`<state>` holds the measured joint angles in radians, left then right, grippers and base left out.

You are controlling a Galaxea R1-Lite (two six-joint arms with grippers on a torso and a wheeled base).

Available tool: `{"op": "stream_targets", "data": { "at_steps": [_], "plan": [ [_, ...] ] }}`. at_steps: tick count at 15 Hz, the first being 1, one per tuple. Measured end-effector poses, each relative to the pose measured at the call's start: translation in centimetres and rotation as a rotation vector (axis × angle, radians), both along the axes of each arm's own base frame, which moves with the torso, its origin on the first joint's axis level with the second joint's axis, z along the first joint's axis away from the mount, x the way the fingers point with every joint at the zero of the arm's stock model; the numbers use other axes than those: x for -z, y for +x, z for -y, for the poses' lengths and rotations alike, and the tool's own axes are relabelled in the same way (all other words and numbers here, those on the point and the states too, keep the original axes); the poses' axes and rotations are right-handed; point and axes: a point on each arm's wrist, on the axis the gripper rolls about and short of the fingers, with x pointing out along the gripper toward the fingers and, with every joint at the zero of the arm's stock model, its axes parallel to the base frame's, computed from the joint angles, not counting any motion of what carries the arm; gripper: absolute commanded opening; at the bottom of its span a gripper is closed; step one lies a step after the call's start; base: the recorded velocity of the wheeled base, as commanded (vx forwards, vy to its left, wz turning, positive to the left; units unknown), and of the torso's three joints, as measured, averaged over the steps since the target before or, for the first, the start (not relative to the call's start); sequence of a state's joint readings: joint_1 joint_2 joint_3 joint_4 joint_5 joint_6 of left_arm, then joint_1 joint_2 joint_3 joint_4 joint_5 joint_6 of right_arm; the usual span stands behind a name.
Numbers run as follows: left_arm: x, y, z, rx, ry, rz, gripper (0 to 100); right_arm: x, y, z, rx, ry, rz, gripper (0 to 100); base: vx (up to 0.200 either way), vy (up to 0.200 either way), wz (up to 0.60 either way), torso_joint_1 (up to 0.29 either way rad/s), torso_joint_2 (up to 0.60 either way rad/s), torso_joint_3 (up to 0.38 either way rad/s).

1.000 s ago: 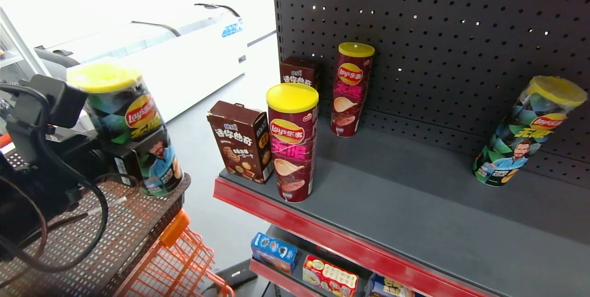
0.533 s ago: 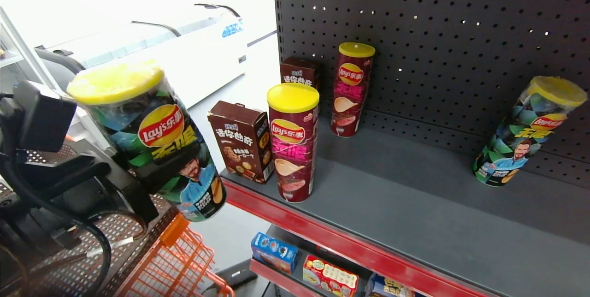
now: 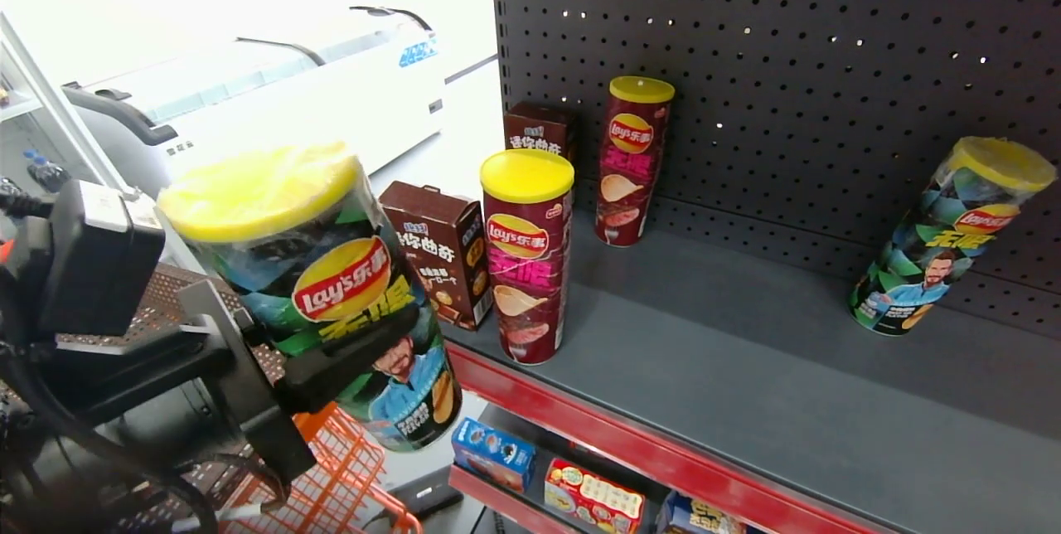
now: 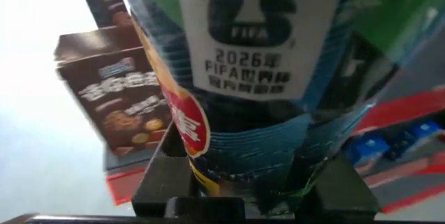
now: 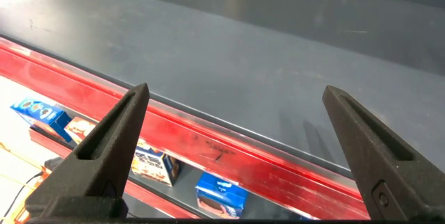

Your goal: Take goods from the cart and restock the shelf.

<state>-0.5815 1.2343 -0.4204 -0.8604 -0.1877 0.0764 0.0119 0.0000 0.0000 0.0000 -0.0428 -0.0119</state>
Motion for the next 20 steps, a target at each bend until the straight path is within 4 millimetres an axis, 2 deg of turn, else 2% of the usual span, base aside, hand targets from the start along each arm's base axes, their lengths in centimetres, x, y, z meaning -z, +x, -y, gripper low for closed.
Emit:
{"op": "stream_targets", "data": {
  "at_steps": [8, 11, 17, 20],
  "plan": [
    [0.7, -0.1, 1.4, 0.308, 0.027, -0.028, 0, 0.0, 0.0, 0.0, -0.010, -0.003, 0.000, 100, 0.000, 0.000, 0.00, 0.000, 0.00, 0.000],
    [0.6, 0.6, 1.9, 0.339, 0.032, -0.035, 0, 0.0, 0.0, 0.0, -0.011, -0.003, 0.000, 100, 0.000, 0.000, 0.00, 0.000, 0.00, 0.000],
    [0.3, 1.7, 3.2, 0.366, 0.035, -0.036, 0, 0.0, 0.0, 0.0, -0.010, -0.003, -0.002, 100, 0.000, 0.000, -0.60, 0.006, 0.00, -0.001],
    [0.3, 1.7, 3.5, 0.431, 0.037, -0.037, 0, 0.0, 0.0, 0.0, -0.010, -0.003, 0.000, 100, 0.000, 0.000, 0.00, 0.000, 0.00, 0.000]
  ]
}}
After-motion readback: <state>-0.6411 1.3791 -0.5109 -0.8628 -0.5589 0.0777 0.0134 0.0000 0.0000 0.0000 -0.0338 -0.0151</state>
